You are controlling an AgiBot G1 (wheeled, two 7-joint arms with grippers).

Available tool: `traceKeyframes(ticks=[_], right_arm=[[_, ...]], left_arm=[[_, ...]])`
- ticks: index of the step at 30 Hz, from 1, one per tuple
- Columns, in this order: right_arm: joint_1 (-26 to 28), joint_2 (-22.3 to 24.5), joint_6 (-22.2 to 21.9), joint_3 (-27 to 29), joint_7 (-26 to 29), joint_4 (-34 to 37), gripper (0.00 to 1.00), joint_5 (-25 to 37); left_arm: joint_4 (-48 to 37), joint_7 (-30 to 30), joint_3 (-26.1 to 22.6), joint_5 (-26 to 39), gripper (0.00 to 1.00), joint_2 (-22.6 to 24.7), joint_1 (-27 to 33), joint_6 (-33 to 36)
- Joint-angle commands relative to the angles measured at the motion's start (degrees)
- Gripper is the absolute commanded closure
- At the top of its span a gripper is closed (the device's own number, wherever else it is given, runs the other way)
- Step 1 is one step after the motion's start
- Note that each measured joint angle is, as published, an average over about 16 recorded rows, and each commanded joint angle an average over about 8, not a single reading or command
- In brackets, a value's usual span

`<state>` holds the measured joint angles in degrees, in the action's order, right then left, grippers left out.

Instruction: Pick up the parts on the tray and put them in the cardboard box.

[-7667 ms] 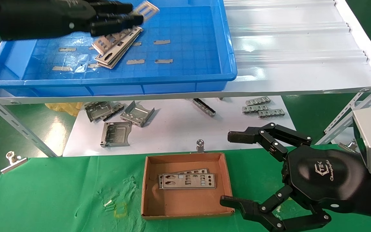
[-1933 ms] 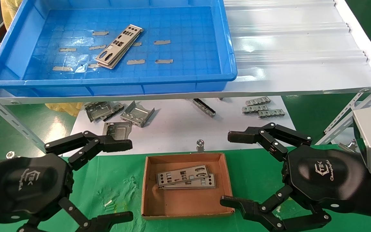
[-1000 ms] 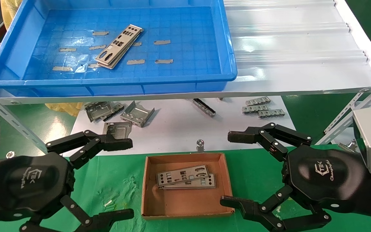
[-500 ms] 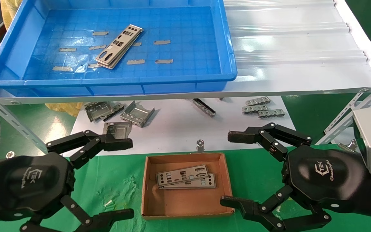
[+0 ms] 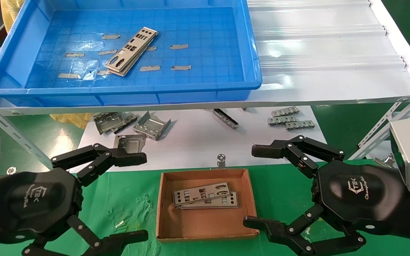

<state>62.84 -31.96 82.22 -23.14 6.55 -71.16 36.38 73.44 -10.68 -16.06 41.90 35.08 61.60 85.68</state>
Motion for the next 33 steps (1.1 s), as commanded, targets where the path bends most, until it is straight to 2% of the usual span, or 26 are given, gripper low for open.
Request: traceKeyframes(ticks=[1, 33], right_arm=[[0.0, 0.0, 0.0, 0.0, 0.0, 0.0, 0.00, 0.0], [0.0, 0.0, 0.0, 0.0, 0.0, 0.0, 0.00, 0.0]], left_arm=[[0.0, 0.0, 0.0, 0.0, 0.00, 0.0, 0.0, 0.0], [0.0, 0.0, 0.0, 0.0, 0.00, 0.0, 0.0, 0.0]])
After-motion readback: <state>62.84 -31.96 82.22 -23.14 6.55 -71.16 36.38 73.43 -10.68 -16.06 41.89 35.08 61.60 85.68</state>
